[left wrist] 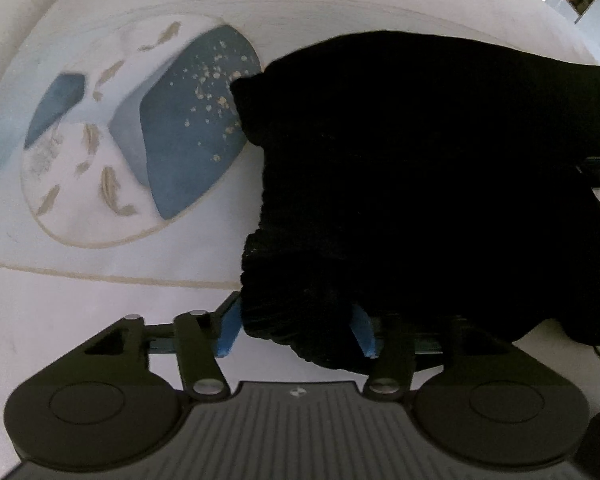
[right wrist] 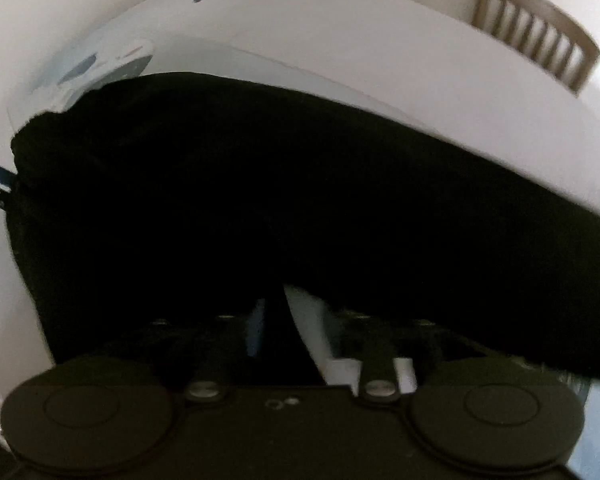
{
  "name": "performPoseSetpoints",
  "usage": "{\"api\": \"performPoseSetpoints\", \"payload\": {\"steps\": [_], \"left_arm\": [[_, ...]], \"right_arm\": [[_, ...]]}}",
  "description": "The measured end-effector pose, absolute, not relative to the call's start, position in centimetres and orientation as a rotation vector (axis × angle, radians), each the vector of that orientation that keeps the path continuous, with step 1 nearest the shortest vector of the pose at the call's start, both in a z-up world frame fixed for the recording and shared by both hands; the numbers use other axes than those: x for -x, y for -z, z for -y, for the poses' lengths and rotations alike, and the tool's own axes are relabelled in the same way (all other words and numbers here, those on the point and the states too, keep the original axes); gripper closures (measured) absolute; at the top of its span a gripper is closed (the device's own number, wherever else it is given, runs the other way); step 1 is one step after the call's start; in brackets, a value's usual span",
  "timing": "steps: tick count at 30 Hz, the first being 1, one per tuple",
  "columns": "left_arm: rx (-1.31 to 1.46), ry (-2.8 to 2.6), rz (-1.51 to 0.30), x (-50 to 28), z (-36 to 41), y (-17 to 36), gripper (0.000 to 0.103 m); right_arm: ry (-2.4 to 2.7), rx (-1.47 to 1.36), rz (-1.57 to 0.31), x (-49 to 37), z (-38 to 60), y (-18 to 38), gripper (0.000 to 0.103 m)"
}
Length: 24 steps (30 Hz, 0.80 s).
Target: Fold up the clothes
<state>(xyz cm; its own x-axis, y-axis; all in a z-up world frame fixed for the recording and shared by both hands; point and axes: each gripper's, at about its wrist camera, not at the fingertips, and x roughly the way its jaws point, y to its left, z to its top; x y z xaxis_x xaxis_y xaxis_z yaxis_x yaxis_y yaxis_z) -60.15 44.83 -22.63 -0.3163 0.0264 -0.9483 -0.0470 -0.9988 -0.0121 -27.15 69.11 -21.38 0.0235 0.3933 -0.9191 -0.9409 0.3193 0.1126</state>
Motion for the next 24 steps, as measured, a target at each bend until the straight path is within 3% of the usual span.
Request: {"api": "performPoseSetpoints", "payload": {"steps": [3, 11, 15, 21, 22, 23, 24], "left_arm": [[1.820, -2.481, 0.055, 59.3, -43.9, 22.4, 0.028], [1.804, -2.410, 0.128, 56.6, -43.4, 23.5, 0.027], [1.770, -2.414, 0.248, 57.5, -44.0, 24.2, 0.022], [1.801, -2.449, 0.490, 59.0, -44.6, 24.2, 0.023], [1.812, -2.466, 0.502, 59.1, -44.9, 24.1, 0.024], [1.811, -2.483, 0.505, 59.1, -45.1, 24.0, 0.039], [1.811, -2.500, 0.509, 59.1, -45.4, 24.0, 0.062]], "right_arm": [[-1.126, 0.637, -1.124, 26.4, -66.9, 21.5, 0.000], [-1.052, 0.574, -1.201, 25.2, -61.7, 22.1, 0.000], [-1.028, 0.568, -1.209, 24.8, -60.3, 22.1, 0.000], [-1.032, 0.580, -1.204, 24.9, -59.2, 22.3, 0.000], [-1.038, 0.589, -1.201, 25.1, -59.1, 22.3, 0.000], [-1.044, 0.598, -1.197, 25.2, -59.1, 22.3, 0.000], [-1.050, 0.607, -1.193, 25.4, -59.0, 22.3, 0.000]]}}
